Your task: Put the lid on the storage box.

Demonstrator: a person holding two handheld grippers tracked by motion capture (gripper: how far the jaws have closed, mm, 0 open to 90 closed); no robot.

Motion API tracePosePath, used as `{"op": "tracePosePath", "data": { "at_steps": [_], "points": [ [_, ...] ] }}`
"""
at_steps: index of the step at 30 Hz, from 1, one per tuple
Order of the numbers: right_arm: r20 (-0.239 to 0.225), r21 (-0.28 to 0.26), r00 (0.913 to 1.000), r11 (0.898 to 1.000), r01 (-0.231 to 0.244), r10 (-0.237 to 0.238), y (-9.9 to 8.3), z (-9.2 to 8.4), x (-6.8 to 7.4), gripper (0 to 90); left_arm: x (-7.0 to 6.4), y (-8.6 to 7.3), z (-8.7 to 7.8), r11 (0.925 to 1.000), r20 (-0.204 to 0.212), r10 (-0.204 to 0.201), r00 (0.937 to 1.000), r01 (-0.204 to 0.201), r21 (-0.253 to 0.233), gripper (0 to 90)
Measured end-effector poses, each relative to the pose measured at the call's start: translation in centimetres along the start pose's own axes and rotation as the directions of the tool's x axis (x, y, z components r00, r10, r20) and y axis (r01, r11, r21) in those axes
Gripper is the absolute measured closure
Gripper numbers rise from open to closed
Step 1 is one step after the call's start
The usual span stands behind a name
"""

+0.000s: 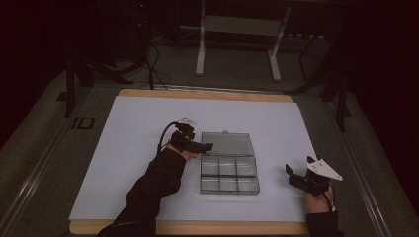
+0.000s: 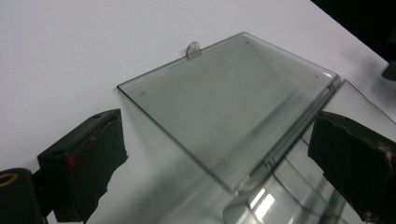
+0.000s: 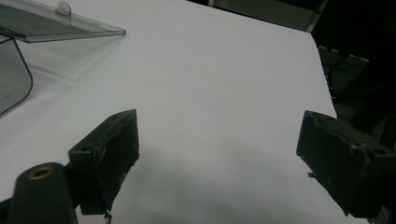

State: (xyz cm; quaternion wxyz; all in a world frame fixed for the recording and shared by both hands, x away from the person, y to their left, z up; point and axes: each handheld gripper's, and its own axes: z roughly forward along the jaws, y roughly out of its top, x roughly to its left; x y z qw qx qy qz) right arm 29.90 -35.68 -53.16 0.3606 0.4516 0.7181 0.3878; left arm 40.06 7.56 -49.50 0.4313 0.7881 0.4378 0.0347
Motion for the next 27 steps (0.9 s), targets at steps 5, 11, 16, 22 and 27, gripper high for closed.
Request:
{"op": "tracePosePath", "data": {
  "at_steps": [5, 11, 16, 22, 27],
  "points": [
    [-0.001, 0.0, 1.0, 1.0, -0.001, 0.001, 0.0, 0.0, 0.0, 12.8, -0.1, 0.0, 1.3, 0.9975, -0.013, -0.048, 0.9988, 0.049, 0.052, 11.1],
    [0.001, 0.003, 1.0, 1.0, 0.004, -0.004, 0.0, 0.0, 0.1, 12.9, 0.3, -0.4, 2.2, 0.9921, -0.024, -0.105, 0.9942, 0.106, 0.066, 16.6],
    [0.002, 0.004, 1.0, 1.0, 0.007, -0.007, 0.0, 0.1, 0.1, 12.9, 0.7, -0.7, 2.5, 0.9894, -0.002, -0.132, 0.9913, 0.132, 0.062, 20.5],
    [0.003, 0.005, 1.0, 1.0, 0.007, -0.007, 0.0, 0.1, 0.1, 12.9, 1.0, -1.2, 3.1, 0.9857, 0.042, -0.154, 0.9872, 0.151, 0.076, 24.6],
    [0.006, 0.009, 0.9999, 1.0, 0.012, -0.012, 0.0, 0.1, 0.1, 13.0, 1.6, -1.3, 3.3, 0.9814, 0.094, -0.181, 0.979, 0.173, 0.082, 28.2]
  ]
}}
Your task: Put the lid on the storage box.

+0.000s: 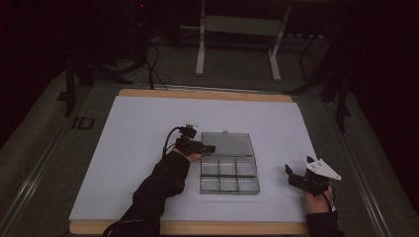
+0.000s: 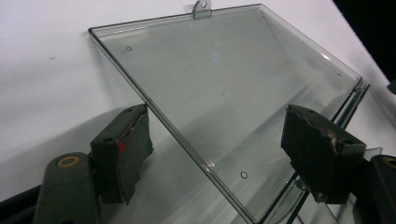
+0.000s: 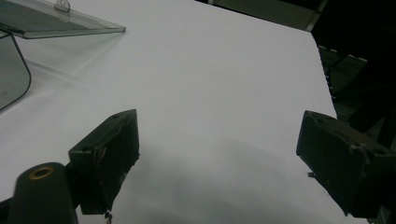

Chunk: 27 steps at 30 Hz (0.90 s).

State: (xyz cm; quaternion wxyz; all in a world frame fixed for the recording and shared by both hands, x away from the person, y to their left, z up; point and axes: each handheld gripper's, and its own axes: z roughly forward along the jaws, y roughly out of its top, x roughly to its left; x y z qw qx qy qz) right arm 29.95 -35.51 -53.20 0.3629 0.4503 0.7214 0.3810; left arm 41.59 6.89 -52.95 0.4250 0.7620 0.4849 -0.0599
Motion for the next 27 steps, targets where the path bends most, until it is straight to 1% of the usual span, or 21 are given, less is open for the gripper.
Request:
{"op": "tracePosePath", "data": {
  "at_steps": [2, 4, 6, 7, 8, 9, 11, 12, 13, 14, 15, 16, 17, 19, 22, 25, 27],
  "points": [
    [0.001, 0.003, 1.0, 1.0, 0.007, -0.007, 0.0, 0.0, 0.1, 13.0, 0.3, -0.1, 0.0, 0.9999, 0.035, -0.016, 0.9993, 0.016, -0.001, 29.3],
    [0.003, 0.005, 1.0, 1.0, 0.009, -0.009, 0.0, 0.0, 0.1, 13.0, 0.4, -0.1, 0.0, 0.9998, 0.041, -0.019, 0.999, 0.02, -0.004, 30.2],
    [0.004, 0.004, 0.9999, 1.0, 0.01, -0.01, 0.0, 0.0, 0.1, 13.0, 0.4, -0.2, 0.0, 0.9998, 0.045, -0.014, 0.9989, 0.015, -0.01, 30.8],
    [0.005, 0.005, 0.9999, 1.0, 0.009, -0.009, 0.0, 0.1, 0.1, 13.0, 0.4, -0.2, -0.1, 0.9998, 0.052, -0.01, 0.9986, 0.011, -0.019, 35.3],
    [0.005, 0.005, 0.9999, 1.0, 0.009, -0.009, 0.0, 0.1, 0.1, 13.0, 0.3, -0.2, -0.1, 0.9996, 0.054, 0.001, 0.9985, 0.0, -0.027, 35.3],
    [0.003, 0.008, 1.0, 1.0, 0.009, -0.009, 0.0, 0.1, 0.0, 13.0, 0.0, -0.2, -0.3, 0.999, 0.05, 0.024, 0.9984, -0.022, -0.04, 39.6],
    [0.005, 0.011, 1.0, 1.0, 0.006, -0.006, 0.1, 0.1, 0.0, 13.0, -0.3, -0.1, -0.6, 0.9974, 0.041, 0.053, 0.9978, -0.051, -0.051, 43.3],
    [0.002, 0.014, 1.0, 1.0, 0.005, -0.005, 0.1, 0.2, 0.0, 12.9, -0.3, -0.1, -0.6, 0.9974, 0.041, 0.053, 0.9978, -0.051, -0.051, 44.0],
    [0.002, 0.014, 1.0, 1.0, 0.005, -0.005, 0.1, 0.2, 0.0, 12.9, -0.5, -0.1, -0.7, 0.9955, 0.028, 0.077, 0.9967, -0.075, -0.057, 44.0],
    [0.001, 0.021, 1.0, 1.0, 0.001, -0.001, 0.1, 0.2, 0.0, 13.0, -0.6, -0.1, -0.8, 0.9937, 0.024, 0.093, 0.9954, -0.091, -0.064, 44.8],
    [0.003, 0.023, 1.0, 1.0, 0.0, 0.0, 0.1, 0.2, 0.0, 13.0, -0.6, -0.1, -0.8, 0.9937, 0.024, 0.093, 0.9954, -0.091, -0.064, 46.8],
    [0.011, 0.02, 0.9999, 1.0, 0.004, -0.004, 0.2, 0.1, 0.0, 13.2, -0.6, -0.1, -1.2, 0.9911, 0.022, 0.112, 0.9935, -0.11, -0.075, 49.9],
    [0.016, 0.018, 0.9999, 1.0, 0.006, -0.006, 0.3, 0.1, 0.0, 13.2, -0.6, -0.2, -1.4, 0.9896, 0.024, 0.121, 0.9924, -0.118, -0.082, 51.5],
    [0.02, 0.014, 0.9998, 1.0, 0.003, -0.004, 0.5, -0.1, -0.1, 13.3, -0.5, -0.2, -1.7, 0.988, 0.034, 0.127, 0.9914, -0.123, -0.093, 55.6],
    [0.011, 0.006, 0.9999, 1.0, -0.001, 0.001, 1.2, -0.4, 0.0, 13.3, -0.5, -0.3, -2.0, 0.985, 0.033, 0.145, 0.9889, -0.141, -0.1, 59.7],
    [-0.005, 0.0, 0.9999, 1.0, 0.014, -0.014, 2.1, -0.6, 0.4, 13.3, -0.6, -0.3, -2.3, 0.9814, 0.033, 0.165, 0.9857, -0.161, -0.104, 61.7],
    [-0.013, -0.009, 0.9995, 1.0, 0.029, -0.029, 2.9, -0.8, 0.7, 13.4, -0.5, -0.3, -2.4, 0.9806, 0.043, 0.166, 0.9852, -0.16, -0.112, 63.7]
  ]
}}
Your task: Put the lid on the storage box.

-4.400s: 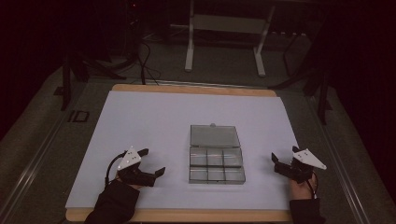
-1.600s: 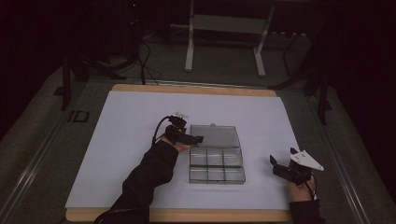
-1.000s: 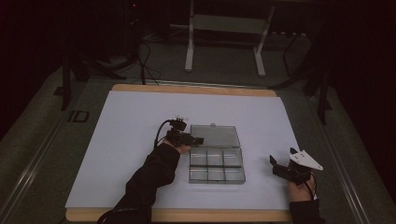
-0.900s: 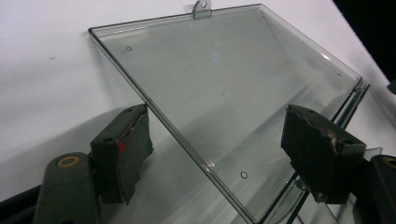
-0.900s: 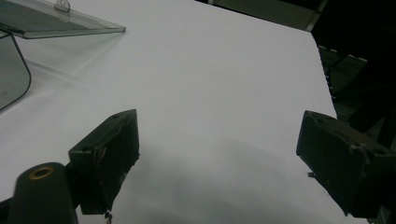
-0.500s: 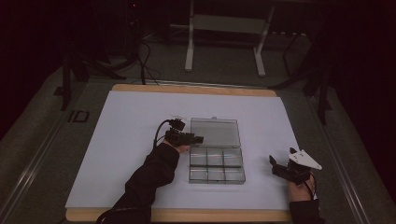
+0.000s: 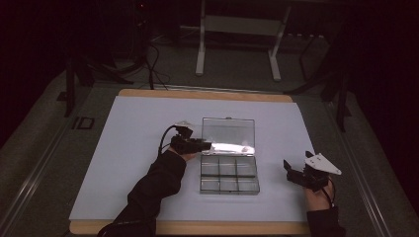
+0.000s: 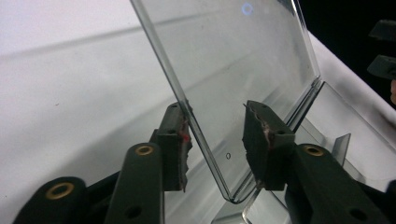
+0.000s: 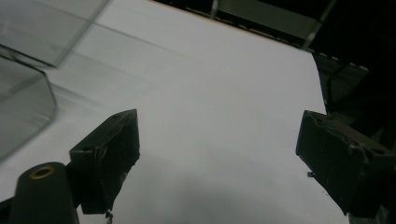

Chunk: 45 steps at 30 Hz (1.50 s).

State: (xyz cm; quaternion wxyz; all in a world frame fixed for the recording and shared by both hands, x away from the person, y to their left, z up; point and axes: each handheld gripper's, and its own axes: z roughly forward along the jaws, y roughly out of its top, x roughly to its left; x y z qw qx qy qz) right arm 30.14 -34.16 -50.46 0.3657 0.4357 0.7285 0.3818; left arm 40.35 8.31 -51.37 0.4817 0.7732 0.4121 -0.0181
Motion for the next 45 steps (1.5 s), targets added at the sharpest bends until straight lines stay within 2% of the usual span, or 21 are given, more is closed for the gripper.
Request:
{"op": "tracePosePath", "data": {
  "at_steps": [2, 4, 5, 6, 8, 10, 12, 16, 17, 18, 19, 21, 25, 27, 31, 34, 35, 40, 43, 44, 45],
  "points": [
    [-0.022, 0.002, 0.9997, 1.0, 0.01, -0.01, 0.8, 0.0, 0.2, 13.4, 0.0, 0.0, -0.2, 0.9999, 0.003, 0.012, 0.9999, -0.012, -0.004, 65.9],
    [-0.038, 0.014, 0.9993, 1.0, -0.008, 0.008, 1.6, 0.2, 0.4, 13.3, -0.1, 0.0, -0.4, 0.9996, 0.004, 0.026, 0.9997, -0.026, -0.012, 67.8],
    [-0.072, 0.027, 0.9969, 0.999, -0.029, 0.031, 2.2, 0.5, 0.4, 13.3, -0.1, 0.0, -0.5, 0.9996, 0.005, 0.026, 0.9996, -0.026, -0.013, 69.4],
    [-0.085, 0.035, 0.9955, 0.999, -0.039, 0.042, 2.5, 0.7, 0.4, 13.3, -0.2, 0.1, -0.6, 0.9994, 0.005, 0.03, 0.9995, -0.03, -0.015, 70.1],
    [-0.1, 0.044, 0.9939, 0.998, -0.042, 0.047, 3.2, 1.1, 0.6, 13.1, -0.2, 0.1, -0.7, 0.9989, 0.006, 0.044, 0.999, -0.043, -0.018, 71.3],
    [-0.124, 0.039, 0.9911, 0.998, -0.046, 0.05, 4.0, 1.5, 0.7, 13.0, -0.2, 0.1, -0.9, 0.9983, 0.009, 0.055, 0.9985, -0.055, -0.018, 72.5],
    [-0.168, 0.042, 0.9838, 0.998, -0.055, 0.061, 4.9, 2.0, 1.0, 13.6, -0.2, 0.0, -1.0, 0.9975, 0.017, 0.067, 0.9976, -0.066, -0.025, 73.8],
    [-0.203, 0.043, 0.9789, 0.999, -0.013, 0.022, 6.5, 3.1, 2.3, 13.7, -0.3, 0.0, -1.1, 0.9965, 0.02, 0.077, 0.9968, -0.077, -0.033, 75.0],
    [-0.236, 0.038, 0.9715, 0.999, -0.007, 0.016, 6.9, 3.5, 2.7, 13.6, -0.2, 0.0, -1.1, 0.9966, 0.021, 0.076, 0.9969, -0.075, -0.034, 75.3],
    [-0.247, 0.037, 0.9691, 0.999, 0.0, 0.009, 7.1, 3.7, 3.0, 13.7, -0.2, 0.0, -1.1, 0.9965, 0.024, 0.077, 0.9968, -0.076, -0.035, 75.7],
    [-0.237, 0.035, 0.9715, 0.999, 0.0, 0.009, 7.5, 4.2, 3.5, 13.9, -0.2, 0.0, -1.2, 0.9962, 0.025, 0.081, 0.9964, -0.08, -0.034, 75.9],
    [-0.265, 0.039, 0.9642, 0.999, -0.008, 0.018, 8.1, 4.8, 4.0, 14.7, -0.3, 0.0, -1.2, 0.996, 0.027, 0.084, 0.9961, -0.083, -0.033, 76.4],
    [-0.273, 0.033, 0.9617, 0.999, -0.01, 0.019, 8.9, 5.4, 4.5, 19.4, -0.3, 0.0, -1.3, 0.995, 0.028, 0.095, 0.9951, -0.094, -0.033, 77.2],
    [-0.281, 0.028, 0.9596, 1.0, -0.012, 0.019, 9.6, 6.1, 4.9, 24.6, -0.3, 0.0, -1.4, 0.9945, 0.029, 0.1, 0.9946, -0.099, -0.034, 77.6],
    [-0.299, 0.034, 0.954, 0.999, -0.008, 0.017, 9.9, 6.9, 5.1, 33.7, -0.5, 0.0, -1.4, 0.9921, 0.013, 0.12, 0.9926, -0.12, -0.037, 77.5],
    [-0.323, 0.052, 0.9463, 0.999, 0.001, 0.016, 9.8, 7.5, 5.3, 37.3, -0.7, 0.0, -1.6, 0.9897, 0.009, 0.137, 0.9905, -0.137, -0.042, 78.6],
    [-0.326, 0.054, 0.9454, 0.999, 0.001, 0.016, 9.7, 7.6, 5.3, 38.8, -0.8, 0.0, -1.6, 0.9897, 0.01, 0.136, 0.9906, -0.136, -0.045, 78.7],
    [-0.367, 0.075, 0.9295, 0.997, -0.008, 0.035, 9.5, 8.0, 5.5, 48.2, -0.7, -0.3, -1.7, 0.9894, 0.018, 0.137, 0.9905, -0.136, -0.053, 79.5],
    [-0.376, 0.076, 0.9262, 0.997, 0.0, 0.029, 9.6, 8.0, 5.6, 53.8, -0.7, -0.3, -1.8, 0.9883, 0.019, 0.143, 0.9895, -0.142, -0.055, 79.6],
    [-0.388, 0.076, 0.9208, 0.997, -0.01, 0.038, 9.6, 7.9, 5.6, 57.3, -0.7, -0.3, -1.8, 0.9881, 0.02, 0.144, 0.9893, -0.143, -0.056, 79.5],
    [-0.386, 0.074, 0.9215, 0.997, -0.01, 0.038, 9.7, 7.9, 5.5, 58.7, -0.6, -0.3, -1.8, 0.9883, 0.02, 0.143, 0.9895, -0.141, -0.056, 79.6]
  ]
}}
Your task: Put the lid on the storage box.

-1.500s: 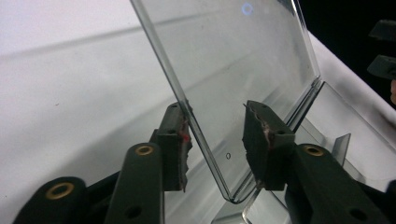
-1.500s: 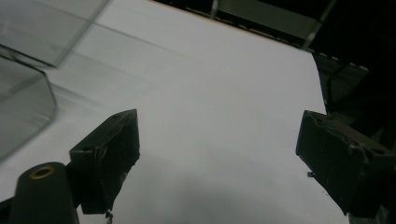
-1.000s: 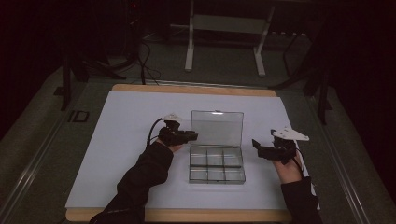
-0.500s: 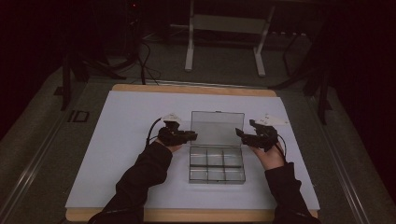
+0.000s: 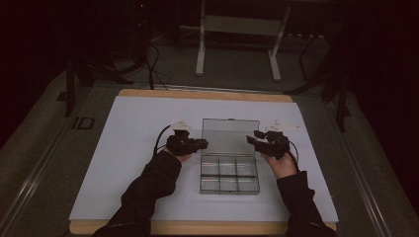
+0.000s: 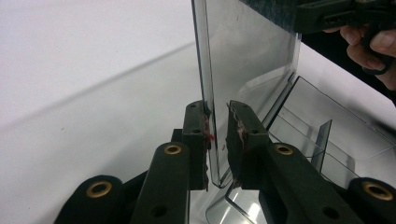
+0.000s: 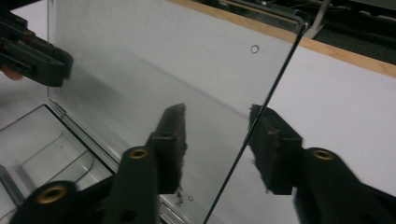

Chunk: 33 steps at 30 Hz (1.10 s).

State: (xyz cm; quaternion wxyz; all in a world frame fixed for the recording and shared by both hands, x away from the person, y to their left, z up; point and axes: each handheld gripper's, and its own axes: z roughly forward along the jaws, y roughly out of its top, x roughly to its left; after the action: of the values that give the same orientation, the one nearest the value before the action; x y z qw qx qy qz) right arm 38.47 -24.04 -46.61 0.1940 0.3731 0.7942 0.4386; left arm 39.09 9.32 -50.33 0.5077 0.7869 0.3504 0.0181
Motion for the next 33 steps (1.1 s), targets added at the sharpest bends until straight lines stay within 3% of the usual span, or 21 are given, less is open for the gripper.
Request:
{"op": "tracePosePath", "data": {
  "at_steps": [7, 14, 25, 33],
  "points": [
    [-0.025, -0.005, 0.9996, 1.0, -0.009, 0.009, 0.0, -0.6, -0.5, 67.0, -0.2, 0.5, -0.7, 0.9986, -0.017, 0.001, 0.9999, -0.002, -0.052, 79.2],
    [-0.045, -0.011, 0.999, 1.0, 0.0, -0.001, -0.1, -1.4, -0.5, 71.1, -0.7, 1.2, -1.6, 0.998, -0.025, 0.023, 0.9994, -0.025, -0.058, 81.4],
    [-0.068, -0.01, 0.9973, 1.0, 0.027, -0.028, -0.5, -2.9, -0.3, 78.4, -1.7, 1.4, -2.2, 0.9976, -0.039, 0.064, 0.9972, -0.065, -0.024, 81.9],
    [-0.087, -0.025, 0.9956, 0.999, 0.031, -0.033, -0.9, -3.7, 0.0, 79.4, -2.1, 1.2, -2.9, 0.9974, -0.035, 0.066, 0.9972, -0.067, -0.026, 81.8]
  ]
}}
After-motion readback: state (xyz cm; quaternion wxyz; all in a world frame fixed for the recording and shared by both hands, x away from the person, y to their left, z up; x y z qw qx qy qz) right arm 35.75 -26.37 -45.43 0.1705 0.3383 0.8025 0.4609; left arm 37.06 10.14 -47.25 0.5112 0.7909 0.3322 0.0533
